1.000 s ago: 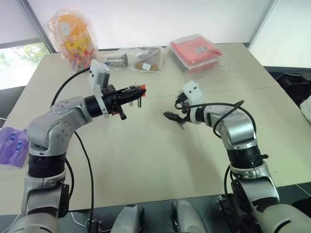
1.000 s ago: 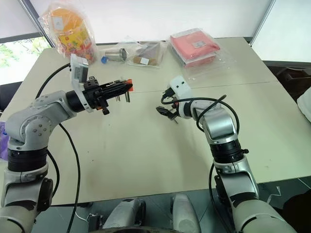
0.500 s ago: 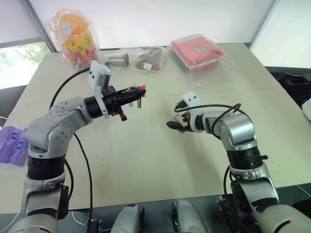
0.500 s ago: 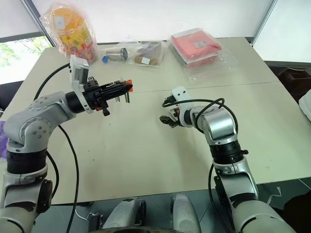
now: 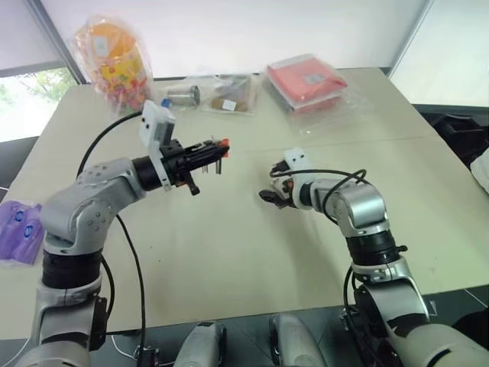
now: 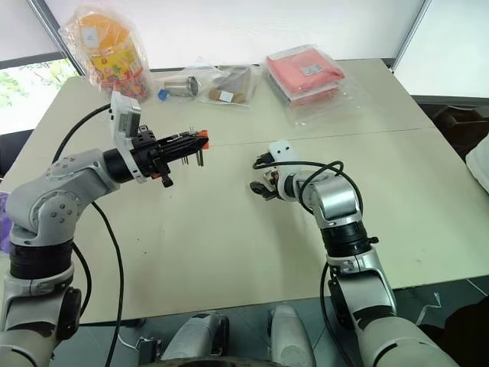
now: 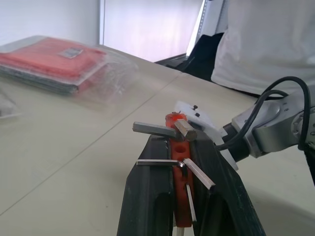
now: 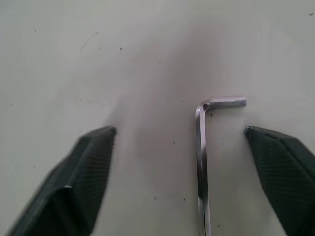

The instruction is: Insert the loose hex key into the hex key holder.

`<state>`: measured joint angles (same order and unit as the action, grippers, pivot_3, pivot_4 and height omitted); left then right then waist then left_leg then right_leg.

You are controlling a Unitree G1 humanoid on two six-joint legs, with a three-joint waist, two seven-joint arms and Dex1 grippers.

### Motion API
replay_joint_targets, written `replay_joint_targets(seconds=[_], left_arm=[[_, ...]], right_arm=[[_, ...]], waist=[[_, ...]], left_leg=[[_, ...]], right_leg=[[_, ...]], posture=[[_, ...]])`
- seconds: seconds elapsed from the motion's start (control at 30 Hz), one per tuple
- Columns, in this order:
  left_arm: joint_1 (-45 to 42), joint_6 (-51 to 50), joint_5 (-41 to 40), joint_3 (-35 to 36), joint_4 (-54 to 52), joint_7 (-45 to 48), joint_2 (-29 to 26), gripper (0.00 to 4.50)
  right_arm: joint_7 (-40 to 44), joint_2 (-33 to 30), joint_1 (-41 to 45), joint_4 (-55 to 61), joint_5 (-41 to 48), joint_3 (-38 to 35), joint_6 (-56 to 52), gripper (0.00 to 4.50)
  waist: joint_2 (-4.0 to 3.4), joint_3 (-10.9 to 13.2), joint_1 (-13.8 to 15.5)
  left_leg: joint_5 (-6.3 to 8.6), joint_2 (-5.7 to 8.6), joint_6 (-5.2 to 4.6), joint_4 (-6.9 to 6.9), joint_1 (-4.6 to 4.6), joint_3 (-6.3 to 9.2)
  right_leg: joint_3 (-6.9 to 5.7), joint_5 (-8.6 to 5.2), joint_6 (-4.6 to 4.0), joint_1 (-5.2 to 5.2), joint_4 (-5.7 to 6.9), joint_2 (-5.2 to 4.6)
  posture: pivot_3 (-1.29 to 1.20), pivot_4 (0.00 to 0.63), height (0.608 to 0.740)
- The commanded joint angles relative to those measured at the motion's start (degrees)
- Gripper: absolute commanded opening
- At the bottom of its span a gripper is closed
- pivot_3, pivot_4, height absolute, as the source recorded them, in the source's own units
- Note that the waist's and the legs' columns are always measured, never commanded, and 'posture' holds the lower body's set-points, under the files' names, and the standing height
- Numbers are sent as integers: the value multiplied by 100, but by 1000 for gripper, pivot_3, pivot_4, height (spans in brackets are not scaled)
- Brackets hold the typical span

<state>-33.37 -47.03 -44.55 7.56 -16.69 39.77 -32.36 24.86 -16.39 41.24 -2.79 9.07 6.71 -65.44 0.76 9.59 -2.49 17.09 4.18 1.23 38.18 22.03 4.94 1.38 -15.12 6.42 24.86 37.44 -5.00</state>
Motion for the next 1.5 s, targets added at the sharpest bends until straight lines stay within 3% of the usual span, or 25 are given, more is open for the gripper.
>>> replay_joint_targets(seconds=[0.03, 0.2, 0.4, 0.47, 0.67, 0.73, 0.97, 1.23, 1.5], left_arm=[[-34, 34, -105, 103, -210, -27, -13, 0], [-40, 43, -114, 107, -217, -67, 7, 0], [-71, 74, -103, 100, -175, -85, 15, 0], [-83, 74, -110, 102, -169, -89, 18, 0], [-146, 85, -126, 88, -105, -91, 48, 0], [-195, 113, -115, 83, -38, -117, 101, 0], [-392, 165, -37, 60, 127, -177, 255, 0], [-527, 225, 64, 102, 256, -180, 237, 0], [-651, 332, 189, 103, 355, -123, 171, 0]], right_arm=[[87, -63, -57, -29, -105, 380, 326, 2547], [129, -107, -93, -66, -160, 565, 452, 41], [298, -243, -112, 104, -140, 581, 797, 41], [359, -237, -149, 285, -110, 410, 1471, 41], [-386, 12, 167, 189, -508, -192, 4817, 41], [-437, 499, 386, 328, 23, -560, 5389, 41], [-168, 1742, 450, 801, 1584, -988, 5664, 41], [66, 2172, 325, 429, 1398, -553, 6360, 41], [179, 2175, 60, 425, 1331, -318, 6411, 41]], waist=[[0, 0, -4], [0, 0, -7], [0, 0, 1], [0, 0, 3], [0, 2, 2], [0, 2, -6], [-1, 1, -2], [-2, 2, -17], [-2, 2, -14]], left_leg=[[0, 0, 0, -1, 0, 0], [0, -1, 0, -5, 1, -1], [0, -1, 0, -4, 1, -1], [0, -1, 0, -4, 2, -1], [0, 0, 1, -3, 11, -5], [-1, 1, 1, -3, 15, -7], [-2, -3, 3, -4, 15, -1], [-2, 3, 3, -2, 15, -1], [-3, 2, 5, -3, 14, -2]], right_leg=[[0, 0, 0, 1, 0, 0], [0, 0, 0, 5, 1, 0], [0, 0, 0, 4, 0, 0], [0, 0, 0, 5, 0, 0], [1, 0, 0, 17, 2, 2], [1, 0, 0, 22, 3, 2], [0, 0, 0, 26, 12, 3], [0, 0, 0, 32, 23, 3], [0, 0, 0, 45, 49, 2]], posture=[[0, 150, 740], [0, 150, 740], [0, 150, 740], [0, 150, 740], [0, 150, 740], [0, 150, 740], [0, 150, 740], [0, 150, 740], [0, 150, 740]])
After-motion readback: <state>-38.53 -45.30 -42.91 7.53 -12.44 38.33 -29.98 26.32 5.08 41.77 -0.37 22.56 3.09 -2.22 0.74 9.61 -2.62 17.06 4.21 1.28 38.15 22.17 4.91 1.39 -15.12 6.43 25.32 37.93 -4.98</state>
